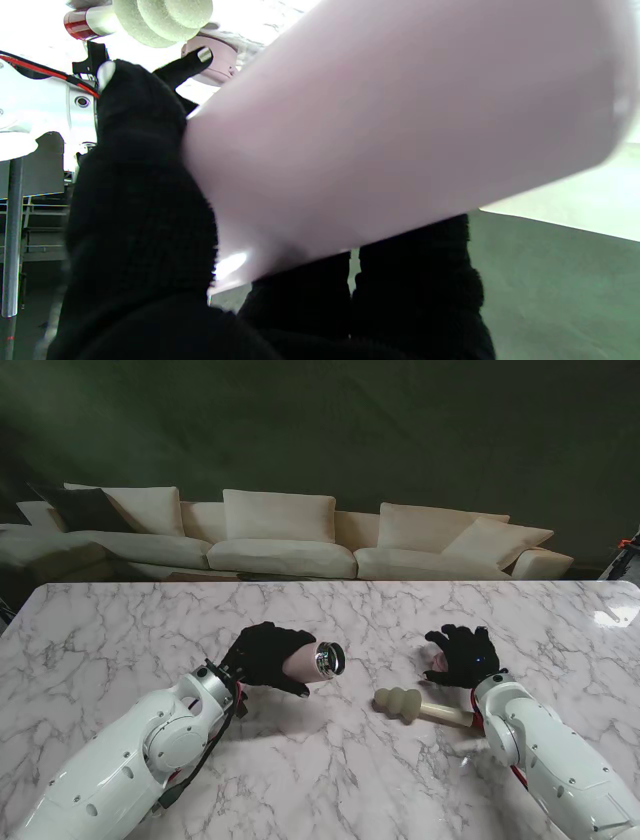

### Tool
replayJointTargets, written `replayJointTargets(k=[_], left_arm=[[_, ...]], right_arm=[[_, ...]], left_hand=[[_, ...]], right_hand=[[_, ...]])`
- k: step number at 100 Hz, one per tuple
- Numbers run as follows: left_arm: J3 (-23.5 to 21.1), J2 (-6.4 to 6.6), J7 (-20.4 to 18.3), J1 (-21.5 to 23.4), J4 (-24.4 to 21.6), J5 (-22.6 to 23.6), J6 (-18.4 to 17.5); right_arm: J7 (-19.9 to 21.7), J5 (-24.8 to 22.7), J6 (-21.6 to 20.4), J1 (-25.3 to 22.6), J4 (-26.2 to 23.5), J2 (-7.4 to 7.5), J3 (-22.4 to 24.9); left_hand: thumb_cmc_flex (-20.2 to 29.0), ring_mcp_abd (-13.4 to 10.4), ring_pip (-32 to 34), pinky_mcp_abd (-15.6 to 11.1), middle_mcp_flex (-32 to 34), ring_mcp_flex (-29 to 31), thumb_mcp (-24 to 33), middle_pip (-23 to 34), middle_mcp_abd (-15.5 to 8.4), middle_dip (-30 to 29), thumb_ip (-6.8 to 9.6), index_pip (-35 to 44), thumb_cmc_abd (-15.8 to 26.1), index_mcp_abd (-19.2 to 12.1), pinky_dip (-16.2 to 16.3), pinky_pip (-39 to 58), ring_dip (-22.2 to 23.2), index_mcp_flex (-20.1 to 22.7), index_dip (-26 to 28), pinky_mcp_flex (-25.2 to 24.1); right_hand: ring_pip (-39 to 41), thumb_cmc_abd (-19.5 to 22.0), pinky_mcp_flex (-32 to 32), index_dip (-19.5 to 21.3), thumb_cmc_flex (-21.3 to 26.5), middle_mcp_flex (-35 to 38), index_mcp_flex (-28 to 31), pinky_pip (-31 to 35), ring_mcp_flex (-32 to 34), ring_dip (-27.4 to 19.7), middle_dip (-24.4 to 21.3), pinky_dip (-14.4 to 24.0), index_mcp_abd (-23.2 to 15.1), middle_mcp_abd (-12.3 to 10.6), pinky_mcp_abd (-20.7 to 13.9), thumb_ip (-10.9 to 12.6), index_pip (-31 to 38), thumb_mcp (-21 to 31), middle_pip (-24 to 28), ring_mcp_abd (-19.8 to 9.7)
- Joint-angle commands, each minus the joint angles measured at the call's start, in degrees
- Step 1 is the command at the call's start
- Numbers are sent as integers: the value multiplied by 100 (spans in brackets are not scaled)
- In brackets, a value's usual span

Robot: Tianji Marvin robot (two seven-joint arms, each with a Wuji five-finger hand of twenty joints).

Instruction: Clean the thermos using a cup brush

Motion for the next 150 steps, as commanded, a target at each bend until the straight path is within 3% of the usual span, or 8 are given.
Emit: replayJointTargets(k=[1, 19, 33, 48, 61, 81, 99, 150], left_arm=[[-1, -9, -84, 2, -58, 5, 10], [-27, -7, -73, 17, -77, 26, 22], [-43, -5, -68, 29, -89, 42, 30], [-64, -2, -76, 44, -105, 56, 26], [-68, -2, -67, 54, -108, 59, 31], [-56, -3, -62, 64, -113, 56, 28], [-57, 1, -89, 73, -128, 53, 20], [-71, 5, -101, 108, -155, 67, 54]], right_arm=[[-11, -140, -75, -231, -243, 10, 260], [-56, -539, -608, -1028, -1396, 2, 1309], [46, -671, -961, -1670, -2299, -32, 1931], [107, -916, -1172, -2269, -2965, -32, 2278], [117, -930, -1116, -2695, -3288, -60, 2335], [-222, -812, -639, -3029, -3163, -106, 1970], [-251, -727, -240, -3218, -3061, -129, 1807], [-257, -722, 291, -3312, -2662, -120, 1617]], left_hand=[[1858, -596, 902, -549, 191, 389, 2767, 382, -510, 96, 395, 627, 2432, -915, 158, 235, 266, 554, 152, 120], [1861, -591, 903, -537, 191, 388, 2767, 381, -501, 94, 397, 619, 2434, -913, 161, 237, 263, 555, 151, 115], [1863, -590, 902, -542, 189, 383, 2767, 382, -504, 92, 399, 614, 2438, -911, 162, 237, 262, 558, 150, 114], [1859, -602, 896, -547, 190, 383, 2763, 380, -507, 89, 400, 612, 2440, -916, 160, 231, 256, 559, 153, 110], [1866, -603, 897, -543, 187, 386, 2765, 382, -496, 89, 402, 608, 2442, -909, 160, 228, 255, 557, 154, 108], [1859, -615, 888, -540, 190, 381, 2760, 387, -508, 89, 403, 606, 2445, -908, 157, 219, 248, 556, 156, 101], [1864, -616, 883, -542, 187, 383, 2763, 386, -498, 85, 408, 607, 2445, -909, 157, 216, 243, 557, 158, 101], [1863, -606, 887, -539, 178, 382, 2758, 375, -491, 70, 409, 587, 2456, -893, 164, 224, 235, 549, 153, 99]], right_hand=[[-187, 248, -152, 29, -201, -162, -254, -145, -179, -143, -113, -114, 214, 125, 119, 192, -84, -268, -296, 3], [-155, 344, -53, 69, 145, -146, -94, -118, -93, -149, -29, -142, 187, 143, 140, 269, -99, -470, -168, 25], [-107, 379, 22, 103, 267, -167, 185, -52, 71, -127, 155, -164, 130, 144, 206, 294, -117, -613, 253, 65], [-87, 391, 51, 116, 305, -145, 306, -40, 157, -115, 176, -178, 110, 152, 257, 298, -114, -639, 328, 90], [-82, 395, 87, 110, 311, 40, 354, -21, 232, -110, 203, -187, 186, 179, 290, 295, -153, -694, 421, 103], [154, 177, 238, 114, 275, 259, 612, 100, 535, 17, 259, -170, 391, 201, 371, 290, -130, -725, 552, 122], [157, 136, 184, 117, 218, 142, 650, 90, 436, 37, 258, -193, 382, 245, 374, 280, -120, -692, 532, 137], [263, 184, 203, 183, 290, 192, 717, 130, 542, 102, 269, -207, 318, 203, 406, 244, -2, -632, 565, 100]])
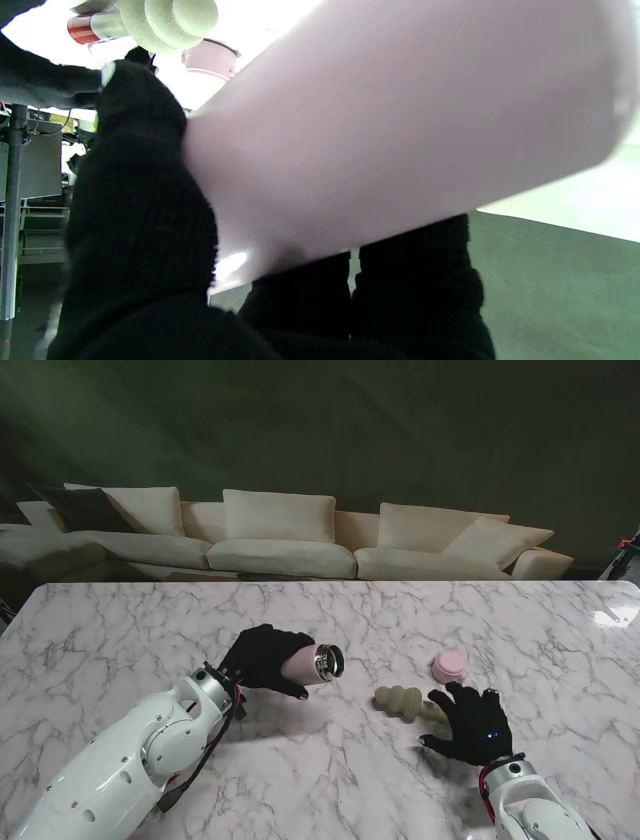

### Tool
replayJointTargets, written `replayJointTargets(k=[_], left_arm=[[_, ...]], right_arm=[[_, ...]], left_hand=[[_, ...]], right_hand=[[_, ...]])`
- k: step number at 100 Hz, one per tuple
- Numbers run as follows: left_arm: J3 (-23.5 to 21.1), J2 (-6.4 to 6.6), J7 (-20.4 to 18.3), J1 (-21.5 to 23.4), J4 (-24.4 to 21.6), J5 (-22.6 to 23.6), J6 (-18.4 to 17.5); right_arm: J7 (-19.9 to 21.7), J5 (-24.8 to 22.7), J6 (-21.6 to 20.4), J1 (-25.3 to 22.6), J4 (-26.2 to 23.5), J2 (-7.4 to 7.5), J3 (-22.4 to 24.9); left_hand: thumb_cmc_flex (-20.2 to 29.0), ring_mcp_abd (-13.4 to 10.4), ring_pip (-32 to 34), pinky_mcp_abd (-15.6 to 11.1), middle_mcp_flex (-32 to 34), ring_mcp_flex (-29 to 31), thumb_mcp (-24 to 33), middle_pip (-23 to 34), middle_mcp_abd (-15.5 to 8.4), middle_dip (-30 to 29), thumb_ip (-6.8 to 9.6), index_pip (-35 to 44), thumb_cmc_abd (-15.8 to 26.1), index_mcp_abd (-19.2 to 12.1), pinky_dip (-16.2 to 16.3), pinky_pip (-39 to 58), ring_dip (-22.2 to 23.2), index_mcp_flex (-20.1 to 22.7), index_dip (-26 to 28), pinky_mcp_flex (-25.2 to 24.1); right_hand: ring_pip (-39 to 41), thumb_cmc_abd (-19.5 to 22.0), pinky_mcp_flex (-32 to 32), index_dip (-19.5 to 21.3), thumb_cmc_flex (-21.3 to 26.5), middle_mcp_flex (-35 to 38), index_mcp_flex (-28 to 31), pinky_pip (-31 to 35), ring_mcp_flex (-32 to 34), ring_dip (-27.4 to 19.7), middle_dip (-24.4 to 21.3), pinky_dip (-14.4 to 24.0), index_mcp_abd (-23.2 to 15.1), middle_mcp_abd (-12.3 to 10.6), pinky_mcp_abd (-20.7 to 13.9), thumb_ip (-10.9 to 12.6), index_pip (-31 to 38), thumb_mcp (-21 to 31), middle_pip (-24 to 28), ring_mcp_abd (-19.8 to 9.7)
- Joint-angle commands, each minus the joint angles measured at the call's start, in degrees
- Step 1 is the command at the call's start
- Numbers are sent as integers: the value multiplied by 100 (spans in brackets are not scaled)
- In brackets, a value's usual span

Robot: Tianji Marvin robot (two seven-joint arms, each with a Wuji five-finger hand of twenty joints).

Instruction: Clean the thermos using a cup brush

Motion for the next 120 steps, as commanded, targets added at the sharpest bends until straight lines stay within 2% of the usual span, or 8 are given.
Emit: replayJointTargets(k=[1, 36, 70, 75, 78, 98, 111, 120], left_arm=[[8, -3, -62, -16, -44, 7, 13], [-8, 2, -116, 8, -72, -8, 18], [-8, 3, -134, 6, -80, -15, 23], [-6, 3, -135, 2, -79, -16, 20], [-4, 3, -134, -1, -78, -14, 18], [9, 1, -141, -16, -72, -25, 11], [7, 2, -143, -18, -73, -23, 7], [7, 4, -147, -23, -73, -18, 2]], right_arm=[[6, 29, 63, 0, 121, -5, -33], [31, 190, 337, 203, 412, -21, -180], [-24, 379, 609, 337, 627, -55, -351], [-59, 407, 625, 355, 661, -62, -363], [-82, 432, 635, 365, 681, -68, -371], [-305, 634, 704, 440, 817, -120, -436], [-552, 742, 691, 498, 921, -157, -478], [-627, 803, 658, 507, 936, -175, -467]], left_hand=[[1862, -605, 887, -537, 180, 383, 2758, 375, -493, 75, 409, 585, 2457, -897, 163, 224, 235, 545, 153, 99], [1856, -592, 884, -523, 167, 380, 2755, 363, -479, 51, 418, 566, 2472, -896, 166, 224, 224, 548, 148, 90], [1871, -585, 897, -518, 173, 382, 2740, 362, -462, 34, 420, 552, 2486, -882, 172, 230, 224, 551, 147, 85], [1867, -587, 898, -517, 172, 382, 2734, 362, -474, 33, 419, 551, 2489, -886, 174, 233, 224, 553, 147, 87], [1869, -588, 899, -523, 171, 384, 2733, 361, -476, 31, 419, 550, 2491, -886, 174, 232, 224, 553, 148, 85], [1877, -589, 903, -510, 169, 383, 2728, 364, -459, 28, 421, 542, 2494, -882, 180, 236, 221, 554, 149, 84], [1877, -585, 905, -513, 169, 387, 2723, 362, -459, 24, 420, 541, 2500, -878, 182, 238, 220, 555, 152, 83], [1878, -581, 902, -509, 173, 383, 2718, 364, -458, 24, 420, 537, 2501, -888, 183, 238, 217, 553, 151, 85]], right_hand=[[73, 73, -51, 110, 92, 5, 49, 67, 22, 86, 51, -91, 105, 59, 194, 60, 79, 2, 142, 35], [-1, 581, -154, 155, 302, -118, 46, 31, -152, 51, 73, -98, 97, 40, 150, 30, 214, -24, 197, 4], [92, 725, -62, 724, 1424, -61, 655, 81, -81, 19, 117, -85, -79, -3, 137, -7, 1142, 630, 351, -35], [133, 665, -33, 598, 1681, -4, 702, 112, -39, 4, 132, -101, -104, -19, 142, -248, 1315, 638, 385, -44], [158, 595, -14, 267, 1854, 69, 682, 138, -17, -15, 147, -132, -114, -36, 148, -322, 1585, 641, 404, -41], [333, 187, 236, -163, 2763, 1100, 1074, 289, 442, 2, 269, -203, -369, -176, 285, -663, 2866, 811, 556, -10], [378, 107, 523, -113, 3439, 2073, 1617, 366, 1091, -21, 268, -301, -767, -247, 459, -708, 3126, 1232, 507, 118], [426, 41, 819, -17, 3507, 3054, 1799, 437, 1870, 3, 291, -411, -963, -311, 632, -726, 3090, 1581, 497, 187]])
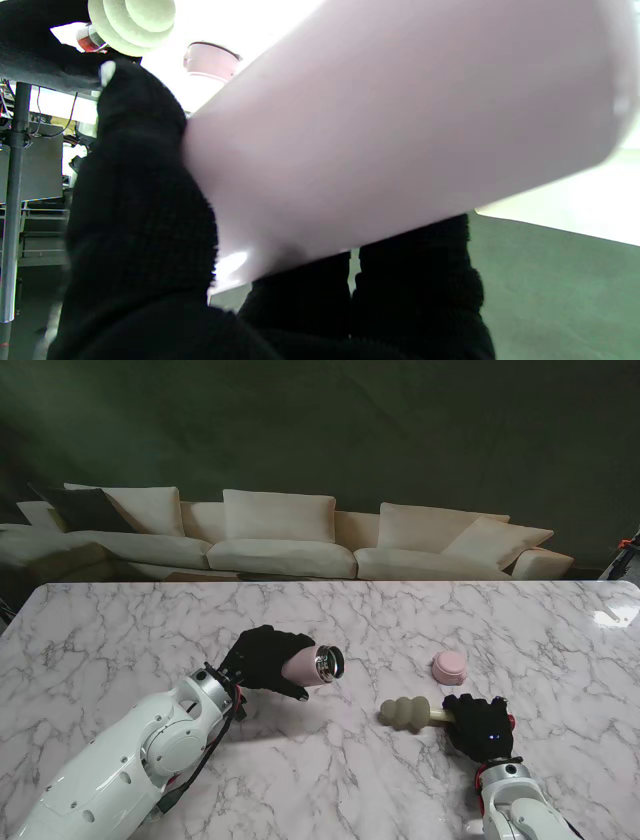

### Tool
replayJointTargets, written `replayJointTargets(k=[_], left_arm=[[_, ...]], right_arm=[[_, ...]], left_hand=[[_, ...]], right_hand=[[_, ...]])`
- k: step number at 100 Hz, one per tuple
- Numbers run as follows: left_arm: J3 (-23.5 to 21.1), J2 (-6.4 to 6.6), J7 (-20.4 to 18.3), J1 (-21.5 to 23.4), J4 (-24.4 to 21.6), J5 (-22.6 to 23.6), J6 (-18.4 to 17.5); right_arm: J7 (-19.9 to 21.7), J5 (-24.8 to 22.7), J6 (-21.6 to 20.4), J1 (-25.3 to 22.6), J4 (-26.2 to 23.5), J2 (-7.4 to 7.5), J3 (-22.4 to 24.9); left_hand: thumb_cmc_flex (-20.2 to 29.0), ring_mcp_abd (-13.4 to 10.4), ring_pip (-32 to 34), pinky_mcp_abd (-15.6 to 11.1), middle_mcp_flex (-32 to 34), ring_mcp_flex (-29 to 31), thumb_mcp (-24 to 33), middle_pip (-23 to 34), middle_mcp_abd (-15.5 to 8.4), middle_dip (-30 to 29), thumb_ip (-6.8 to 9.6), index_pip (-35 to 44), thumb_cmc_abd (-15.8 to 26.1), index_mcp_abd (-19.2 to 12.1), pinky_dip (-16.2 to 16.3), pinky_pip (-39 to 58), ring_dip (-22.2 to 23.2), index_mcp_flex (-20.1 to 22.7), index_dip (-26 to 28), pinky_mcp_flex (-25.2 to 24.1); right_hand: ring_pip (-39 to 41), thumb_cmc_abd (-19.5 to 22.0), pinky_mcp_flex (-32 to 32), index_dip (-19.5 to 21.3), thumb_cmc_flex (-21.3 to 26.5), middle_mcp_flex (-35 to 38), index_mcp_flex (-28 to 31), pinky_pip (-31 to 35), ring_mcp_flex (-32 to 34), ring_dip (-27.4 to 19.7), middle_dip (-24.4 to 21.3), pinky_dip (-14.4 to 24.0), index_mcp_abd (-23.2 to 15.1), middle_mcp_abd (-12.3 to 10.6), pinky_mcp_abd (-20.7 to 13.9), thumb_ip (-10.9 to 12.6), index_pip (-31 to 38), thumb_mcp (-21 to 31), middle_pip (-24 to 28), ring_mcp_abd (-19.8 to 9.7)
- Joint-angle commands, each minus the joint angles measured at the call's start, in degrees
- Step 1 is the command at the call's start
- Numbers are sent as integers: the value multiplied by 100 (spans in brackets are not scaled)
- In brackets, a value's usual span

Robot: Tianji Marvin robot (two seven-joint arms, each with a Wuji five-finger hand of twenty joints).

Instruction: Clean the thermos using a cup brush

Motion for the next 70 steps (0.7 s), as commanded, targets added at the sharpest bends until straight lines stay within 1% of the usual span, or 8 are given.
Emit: replayJointTargets(k=[1, 9, 14, 31, 40, 53, 62, 70], left_arm=[[7, -1, -76, -32, -48, -2, -6], [9, 0, -83, -40, -45, 1, -10], [11, 1, -89, -43, -44, 4, -6], [36, 14, -157, -94, -23, 18, -8], [64, 28, -243, -174, 13, 32, -41], [110, 53, -365, -309, 71, 79, -103], [139, 72, -453, -385, 101, 110, -146], [177, 80, -496, -438, 138, 124, -152]], right_arm=[[26, 24, -6, -20, 28, -28, 14], [46, 39, -68, -41, -7, -28, 55], [61, 40, -116, -60, -37, -27, 84], [106, -260, -248, -150, -182, 35, 194], [186, -496, -386, -234, -353, 81, 319], [329, -803, -668, -385, -700, 134, 579], [447, -943, -896, -514, -994, 150, 784], [554, -1048, -1113, -621, -1259, 160, 968]], left_hand=[[1880, -579, 902, -509, 173, 383, 2718, 364, -458, 35, 420, 548, 2498, -884, 182, 239, 218, 556, 152, 86], [1883, -577, 901, -512, 168, 380, 2718, 362, -457, 34, 420, 548, 2502, -887, 182, 235, 217, 553, 153, 81], [1884, -578, 903, -513, 172, 382, 2717, 364, -459, 35, 420, 551, 2498, -888, 182, 235, 217, 558, 155, 83], [1881, -591, 901, -515, 168, 379, 2712, 364, -472, 33, 419, 553, 2504, -890, 183, 236, 215, 555, 157, 88], [1886, -585, 904, -512, 169, 383, 2711, 366, -462, 34, 420, 557, 2505, -891, 184, 236, 216, 557, 159, 87], [1887, -587, 906, -520, 167, 383, 2707, 370, -479, 36, 418, 564, 2512, -899, 184, 235, 217, 554, 162, 86], [1885, -582, 911, -514, 170, 387, 2703, 376, -485, 38, 418, 575, 2512, -905, 186, 239, 218, 558, 167, 85], [1888, -584, 911, -513, 169, 384, 2703, 379, -482, 38, 419, 579, 2510, -903, 188, 243, 218, 552, 167, 87]], right_hand=[[110, 223, 311, 76, 590, 631, 679, 257, 629, -17, 89, -47, -871, -105, 438, -10, 624, 693, 45, 126], [539, 263, 1005, 20, 564, 1331, 707, 625, 1667, 218, 191, 26, -911, -205, 524, -23, 430, 805, 356, 16], [819, 291, 1398, -85, 552, 1559, 718, 889, 2097, 426, 306, 92, -909, -270, 515, -20, 302, 799, 645, -8], [2007, 364, 2226, -232, 578, 1661, 729, 1903, 2490, 1276, 957, 513, -798, -362, 102, -9, 291, 637, 1249, -4], [2793, 374, 2567, -270, 590, 1689, 714, 2380, 2740, 1594, 1126, 741, -755, -365, -7, -3, 307, 602, 1359, -40], [3907, 359, 3170, -308, 594, 1763, 749, 2995, 3270, 1886, 1393, 960, -695, -312, -143, -5, 331, 610, 1637, -440], [4370, 354, 3580, -346, 595, 1837, 751, 3323, 3633, 1902, 1575, 1003, -635, -292, -193, -9, 351, 588, 1830, -629], [4867, 370, 3895, -401, 601, 1904, 740, 3554, 3681, 2003, 1727, 970, -576, -282, -195, -8, 357, 549, 1969, -757]])
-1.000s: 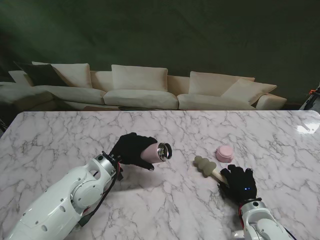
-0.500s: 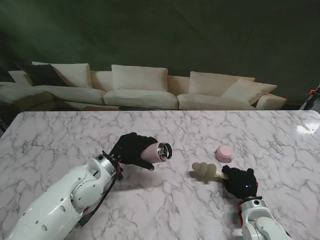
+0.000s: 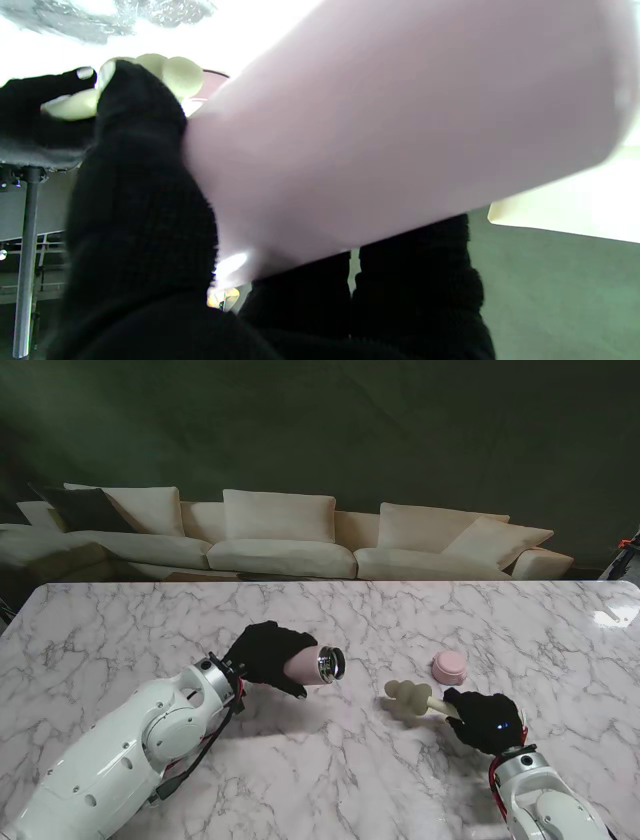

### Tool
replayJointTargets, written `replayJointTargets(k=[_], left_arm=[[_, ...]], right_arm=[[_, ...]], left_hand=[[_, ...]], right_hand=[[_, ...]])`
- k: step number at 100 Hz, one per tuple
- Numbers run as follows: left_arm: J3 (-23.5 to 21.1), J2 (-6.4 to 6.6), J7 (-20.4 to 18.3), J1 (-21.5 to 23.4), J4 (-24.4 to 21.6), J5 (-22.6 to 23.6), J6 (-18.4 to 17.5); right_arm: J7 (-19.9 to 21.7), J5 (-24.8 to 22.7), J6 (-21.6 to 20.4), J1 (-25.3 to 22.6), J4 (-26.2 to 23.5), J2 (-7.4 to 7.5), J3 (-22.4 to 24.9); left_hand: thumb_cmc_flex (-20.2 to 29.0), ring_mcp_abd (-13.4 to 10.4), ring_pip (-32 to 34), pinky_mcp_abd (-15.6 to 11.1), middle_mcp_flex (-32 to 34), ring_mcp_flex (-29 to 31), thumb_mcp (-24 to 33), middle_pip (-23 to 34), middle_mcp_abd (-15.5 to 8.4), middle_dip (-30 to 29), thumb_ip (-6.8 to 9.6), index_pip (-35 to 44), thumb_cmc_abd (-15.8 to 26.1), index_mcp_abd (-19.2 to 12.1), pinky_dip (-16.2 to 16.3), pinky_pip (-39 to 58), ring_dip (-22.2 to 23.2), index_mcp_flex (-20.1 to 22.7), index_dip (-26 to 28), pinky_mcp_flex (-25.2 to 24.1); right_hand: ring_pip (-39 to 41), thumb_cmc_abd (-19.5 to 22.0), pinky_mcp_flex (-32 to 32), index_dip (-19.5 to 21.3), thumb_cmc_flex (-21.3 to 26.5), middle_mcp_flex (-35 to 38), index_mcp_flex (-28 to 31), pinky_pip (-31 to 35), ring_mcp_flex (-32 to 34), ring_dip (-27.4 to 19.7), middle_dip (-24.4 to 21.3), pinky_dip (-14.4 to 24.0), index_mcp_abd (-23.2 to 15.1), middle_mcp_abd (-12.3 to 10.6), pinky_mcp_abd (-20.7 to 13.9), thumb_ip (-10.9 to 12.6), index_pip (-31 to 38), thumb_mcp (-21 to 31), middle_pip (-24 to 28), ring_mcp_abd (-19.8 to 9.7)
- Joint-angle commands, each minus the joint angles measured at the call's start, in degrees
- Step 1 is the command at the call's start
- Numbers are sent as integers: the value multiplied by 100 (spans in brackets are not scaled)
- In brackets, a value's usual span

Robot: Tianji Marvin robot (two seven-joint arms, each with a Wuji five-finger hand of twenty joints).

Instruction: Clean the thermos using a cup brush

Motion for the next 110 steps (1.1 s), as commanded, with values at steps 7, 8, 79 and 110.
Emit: replayJointTargets(k=[7, 8, 79, 110], left_arm=[[71, 11, -102, -115, 56, 1, 0], [79, 10, -102, -120, 63, -2, 3], [384, -40, 132, -240, 104, -35, -27], [356, -55, 216, -175, 39, -43, -31]], right_arm=[[106, -91, -268, -129, -435, 61, 218], [125, -93, -304, -141, -470, 61, 242], [1659, -286, -2588, 199, -1959, 180, 1170], [2093, -352, -2699, 620, -1997, 224, 1007]], left_hand=[[1886, -590, 914, -512, 172, 387, 2700, 383, -490, 41, 419, 594, 2511, -908, 137, 245, 219, 559, 168, 87], [1887, -589, 914, -512, 170, 387, 2700, 382, -492, 40, 419, 594, 2511, -909, 137, 245, 219, 558, 169, 87], [1907, -603, 946, -530, 156, 377, 2676, 447, -524, 82, 410, 690, 2519, -929, 147, 269, 233, 538, 193, 89], [1910, -600, 960, -527, 158, 387, 2679, 458, -508, 92, 411, 704, 2512, -920, 149, 275, 237, 536, 187, 87]], right_hand=[[854, 647, 408, -154, 629, 196, 327, 519, 458, 261, 273, 31, -689, 1, -36, 178, 369, 635, 515, -490], [874, 651, 412, -155, 630, 199, 333, 527, 459, 267, 282, 31, -691, 4, -35, 179, 371, 632, 526, -490], [1419, 594, 748, -10, 599, 402, 632, 796, 446, 405, 530, -59, -724, 40, -12, 178, 186, 746, 541, -650], [1531, 572, 841, -124, 591, 499, 634, 852, 443, 468, 543, -116, -572, 81, 38, 173, 83, 751, 533, -643]])
